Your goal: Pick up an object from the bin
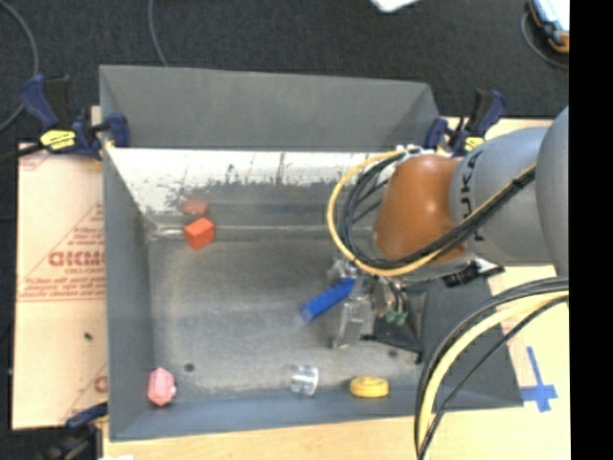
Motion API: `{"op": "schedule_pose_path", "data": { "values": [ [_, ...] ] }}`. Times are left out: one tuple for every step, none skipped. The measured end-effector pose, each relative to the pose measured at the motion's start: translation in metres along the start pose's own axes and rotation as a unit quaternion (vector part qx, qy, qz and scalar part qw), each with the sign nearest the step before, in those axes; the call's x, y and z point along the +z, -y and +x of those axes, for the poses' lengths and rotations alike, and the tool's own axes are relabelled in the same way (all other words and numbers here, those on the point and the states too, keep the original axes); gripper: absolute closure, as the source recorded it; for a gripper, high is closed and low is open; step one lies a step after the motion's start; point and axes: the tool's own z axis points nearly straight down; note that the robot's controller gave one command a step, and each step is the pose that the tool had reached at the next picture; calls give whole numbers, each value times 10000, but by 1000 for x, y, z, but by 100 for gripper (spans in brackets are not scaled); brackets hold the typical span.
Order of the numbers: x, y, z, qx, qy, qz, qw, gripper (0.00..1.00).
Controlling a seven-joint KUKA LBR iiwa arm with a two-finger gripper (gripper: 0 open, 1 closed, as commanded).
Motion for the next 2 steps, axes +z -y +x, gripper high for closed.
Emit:
{"op": "schedule_pose_path", "data": {
  "values": [
    [-7, 33, -16, 484, 30, 9, 9988, 100],
    [-7, 33, -16, 488, 30, 8, 9988, 100]
  ]
}}
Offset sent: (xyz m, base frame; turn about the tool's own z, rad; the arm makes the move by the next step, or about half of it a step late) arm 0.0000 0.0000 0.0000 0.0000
